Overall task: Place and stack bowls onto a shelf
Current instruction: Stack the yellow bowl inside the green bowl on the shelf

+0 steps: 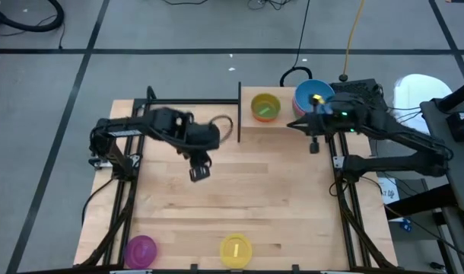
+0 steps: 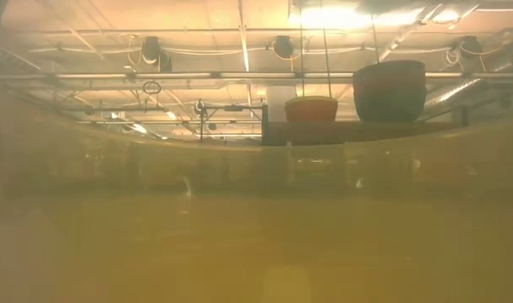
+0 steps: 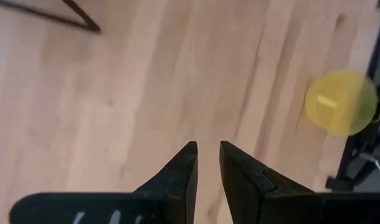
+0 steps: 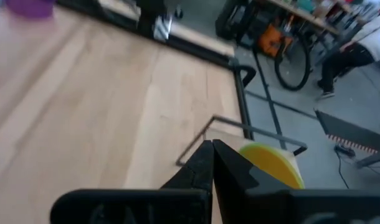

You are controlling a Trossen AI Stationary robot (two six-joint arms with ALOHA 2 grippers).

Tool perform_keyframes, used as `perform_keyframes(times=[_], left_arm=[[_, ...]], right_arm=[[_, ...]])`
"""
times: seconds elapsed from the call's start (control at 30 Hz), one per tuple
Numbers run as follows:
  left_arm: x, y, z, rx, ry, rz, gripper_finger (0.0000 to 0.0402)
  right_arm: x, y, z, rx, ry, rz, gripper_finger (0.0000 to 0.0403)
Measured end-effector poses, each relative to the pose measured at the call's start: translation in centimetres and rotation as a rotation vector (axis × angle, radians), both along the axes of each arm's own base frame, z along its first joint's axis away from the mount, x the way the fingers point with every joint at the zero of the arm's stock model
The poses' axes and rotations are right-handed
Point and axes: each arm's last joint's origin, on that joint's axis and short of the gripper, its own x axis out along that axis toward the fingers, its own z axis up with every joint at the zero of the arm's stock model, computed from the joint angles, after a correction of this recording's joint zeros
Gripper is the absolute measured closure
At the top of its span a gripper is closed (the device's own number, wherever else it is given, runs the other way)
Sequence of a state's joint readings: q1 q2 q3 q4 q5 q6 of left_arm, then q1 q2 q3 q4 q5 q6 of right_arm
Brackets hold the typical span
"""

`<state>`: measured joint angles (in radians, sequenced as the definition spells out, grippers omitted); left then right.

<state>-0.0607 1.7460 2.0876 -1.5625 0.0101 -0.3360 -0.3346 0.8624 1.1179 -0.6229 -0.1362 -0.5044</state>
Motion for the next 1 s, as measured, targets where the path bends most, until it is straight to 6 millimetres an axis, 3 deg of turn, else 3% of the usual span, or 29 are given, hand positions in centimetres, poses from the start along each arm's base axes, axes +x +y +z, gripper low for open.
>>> perform_keyframes(times=[0.23, 0.5, 0.8, 1.0], left_arm=[[1.4, -3.1, -5.2, -0.047, 0.098, -0.056, 0.0327], [3.5, -7.9, -11.0, -0.264, -0.02, -0.1, 0.0327], [3.3, -11.7, -17.6, -0.41, -0.116, 0.009, 0.0327], [2.6, -13.3, -20.6, -0.538, -0.196, 0.099, 0.0327]], right_arm=[[-2.5, 1.5, 1.3, 0.019, -0.104, 0.024, 0.0403], [-3.3, 2.1, 1.7, 0.076, -0.144, 0.024, 0.0403], [-3.3, 2.3, 1.7, 0.075, -0.145, 0.04, 0.0403], [-3.3, 2.3, 1.7, 0.066, -0.144, 0.044, 0.0403]])
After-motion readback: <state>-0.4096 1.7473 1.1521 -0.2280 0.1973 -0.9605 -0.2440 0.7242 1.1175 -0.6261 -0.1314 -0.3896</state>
